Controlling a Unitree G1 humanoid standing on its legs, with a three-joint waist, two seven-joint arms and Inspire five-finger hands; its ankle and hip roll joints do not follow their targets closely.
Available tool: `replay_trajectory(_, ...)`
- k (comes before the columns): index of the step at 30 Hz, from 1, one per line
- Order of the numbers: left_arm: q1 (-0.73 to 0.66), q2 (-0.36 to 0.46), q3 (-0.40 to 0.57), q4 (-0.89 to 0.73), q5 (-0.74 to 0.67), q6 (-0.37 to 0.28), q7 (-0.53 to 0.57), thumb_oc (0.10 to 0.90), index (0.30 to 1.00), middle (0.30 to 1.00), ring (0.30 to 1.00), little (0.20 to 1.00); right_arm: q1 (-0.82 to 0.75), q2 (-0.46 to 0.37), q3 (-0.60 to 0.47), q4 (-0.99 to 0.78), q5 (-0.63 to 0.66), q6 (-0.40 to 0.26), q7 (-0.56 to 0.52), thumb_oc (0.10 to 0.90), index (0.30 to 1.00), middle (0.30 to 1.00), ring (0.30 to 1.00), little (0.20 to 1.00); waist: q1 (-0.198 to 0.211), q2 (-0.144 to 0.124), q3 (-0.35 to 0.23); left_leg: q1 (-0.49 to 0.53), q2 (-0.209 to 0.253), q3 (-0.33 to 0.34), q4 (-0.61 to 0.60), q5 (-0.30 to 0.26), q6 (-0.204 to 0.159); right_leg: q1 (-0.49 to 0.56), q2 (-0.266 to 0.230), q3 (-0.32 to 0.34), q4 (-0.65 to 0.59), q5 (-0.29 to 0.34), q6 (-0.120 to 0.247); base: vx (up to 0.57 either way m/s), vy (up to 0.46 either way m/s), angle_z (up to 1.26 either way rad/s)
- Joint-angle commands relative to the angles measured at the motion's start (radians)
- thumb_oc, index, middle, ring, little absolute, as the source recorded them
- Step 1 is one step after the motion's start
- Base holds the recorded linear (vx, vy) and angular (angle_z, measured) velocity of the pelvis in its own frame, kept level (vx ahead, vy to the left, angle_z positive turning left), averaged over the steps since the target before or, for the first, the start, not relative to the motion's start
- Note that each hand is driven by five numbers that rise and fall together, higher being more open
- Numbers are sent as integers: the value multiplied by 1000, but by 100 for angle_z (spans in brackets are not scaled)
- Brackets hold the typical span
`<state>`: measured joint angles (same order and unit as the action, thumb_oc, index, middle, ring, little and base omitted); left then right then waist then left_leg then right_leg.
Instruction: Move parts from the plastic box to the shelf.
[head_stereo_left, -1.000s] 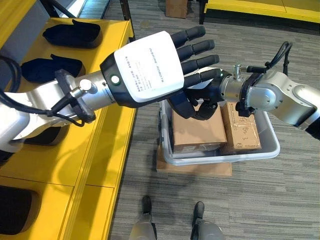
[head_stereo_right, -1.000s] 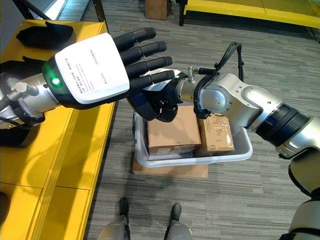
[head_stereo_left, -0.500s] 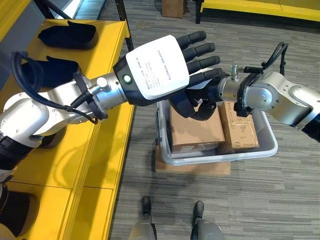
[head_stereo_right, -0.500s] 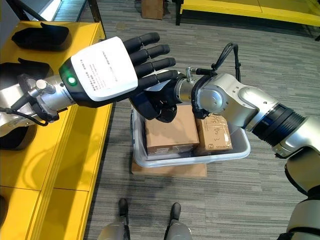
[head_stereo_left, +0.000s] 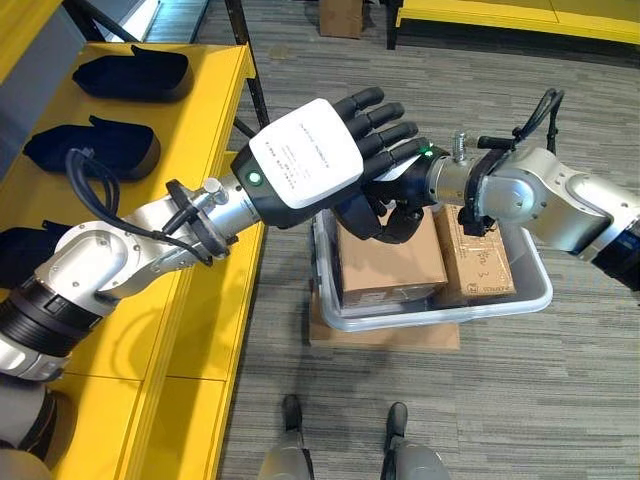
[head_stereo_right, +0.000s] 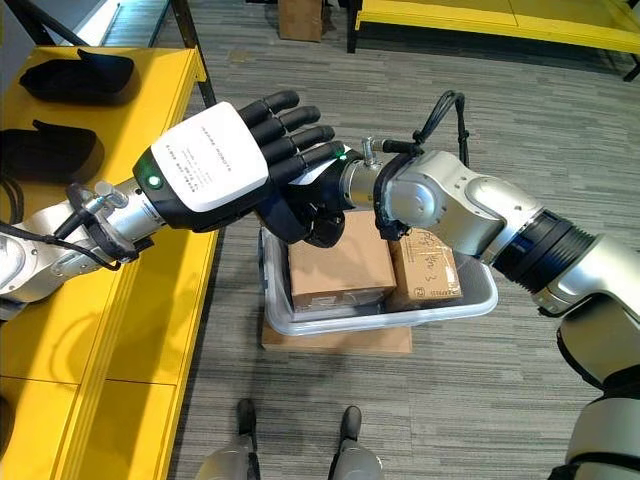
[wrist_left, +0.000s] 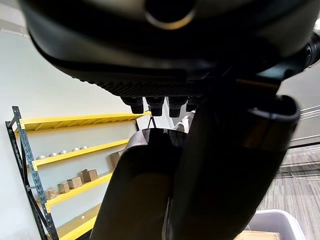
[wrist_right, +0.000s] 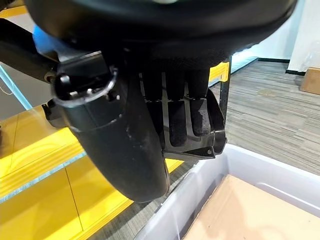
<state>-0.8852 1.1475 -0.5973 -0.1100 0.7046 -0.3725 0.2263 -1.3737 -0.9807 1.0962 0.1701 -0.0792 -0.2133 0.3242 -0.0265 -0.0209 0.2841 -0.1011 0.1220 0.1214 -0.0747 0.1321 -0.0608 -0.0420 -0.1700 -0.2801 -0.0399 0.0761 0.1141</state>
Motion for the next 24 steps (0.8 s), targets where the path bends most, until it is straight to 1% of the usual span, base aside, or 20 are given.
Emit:
replay_trajectory(1, 141, -24, 56, 44, -56, 36, -5, 900, 1000, 1000, 1000, 1000, 38, 105, -141, 43, 1, -24, -68, 400, 300, 300, 300, 300, -4, -75, -265, 138, 32, -3, -13, -148, -44, 65, -26, 73, 37, -62, 71, 0, 0, 0)
replay_trajectory(9, 141, -15, 33, 58, -64, 32, -33, 900, 1000, 1000, 1000, 1000, 41, 105, -147, 43, 0, -23, -66, 400, 300, 300, 300, 300, -6, -74, -262, 137, 30, -4, -13, -147, -43, 63, -26, 76, 38, -63, 71, 0, 0, 0)
replay_trajectory(17, 96, -31, -34, 103, -59, 35, -50, 900, 1000, 1000, 1000, 1000, 30, 117, -146, 47, 6, -24, -75, 400, 300, 300, 300, 300, -12, -73, -257, 136, 29, -4, -13, -148, -40, 56, -25, 82, 43, -63, 70, 0, 0, 0)
replay_trajectory(19, 88, -22, -53, 109, -58, 32, -58, 900, 1000, 1000, 1000, 1000, 24, 123, -144, 50, 5, -24, -76, 400, 300, 300, 300, 300, -12, -72, -257, 138, 29, -1, -13, -149, -39, 54, -25, 86, 46, -64, 71, 0, 0, 0)
replay_trajectory(24, 101, 16, -46, 86, -55, 23, -67, 900, 1000, 1000, 1000, 1000, 28, 122, -150, 54, -3, -25, -72, 400, 300, 300, 300, 300, -9, -73, -259, 144, 29, 3, -13, -151, -39, 57, -24, 89, 45, -65, 71, 0, 0, 0)
